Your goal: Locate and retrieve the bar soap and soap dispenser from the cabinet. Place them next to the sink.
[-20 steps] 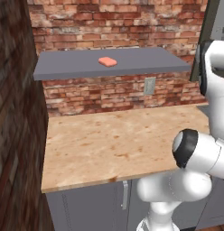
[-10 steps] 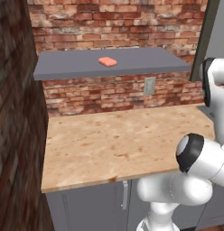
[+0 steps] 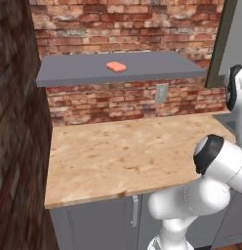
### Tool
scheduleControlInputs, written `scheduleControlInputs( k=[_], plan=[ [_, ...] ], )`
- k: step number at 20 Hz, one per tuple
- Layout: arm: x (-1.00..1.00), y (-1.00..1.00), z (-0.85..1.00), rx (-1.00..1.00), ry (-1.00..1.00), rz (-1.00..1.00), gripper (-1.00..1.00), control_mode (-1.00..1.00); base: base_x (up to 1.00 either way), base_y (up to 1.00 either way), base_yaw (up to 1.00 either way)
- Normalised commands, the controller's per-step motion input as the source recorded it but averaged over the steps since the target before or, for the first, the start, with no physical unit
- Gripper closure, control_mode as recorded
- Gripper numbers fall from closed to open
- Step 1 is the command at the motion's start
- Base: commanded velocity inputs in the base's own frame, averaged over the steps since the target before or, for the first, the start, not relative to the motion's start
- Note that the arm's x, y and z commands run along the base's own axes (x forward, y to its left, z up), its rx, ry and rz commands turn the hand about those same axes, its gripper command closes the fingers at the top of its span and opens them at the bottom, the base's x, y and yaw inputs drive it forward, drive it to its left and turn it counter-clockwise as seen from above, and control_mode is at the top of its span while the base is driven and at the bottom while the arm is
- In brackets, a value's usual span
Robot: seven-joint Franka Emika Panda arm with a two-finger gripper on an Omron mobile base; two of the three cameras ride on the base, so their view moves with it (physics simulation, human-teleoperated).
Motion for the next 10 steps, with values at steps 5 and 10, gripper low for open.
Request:
scheduleControlInputs(
  k=[5,10],
  plan=[
    [-0.18,-0.15,-0.61,-0.03,-0.18,0.13,1.00,-1.00,0.00,0.00,0.00],
    [0.03,-0.14,-0.60,-0.03,-0.16,0.24,1.00,-1.00,0.00,0.00,0.00]
  ],
)
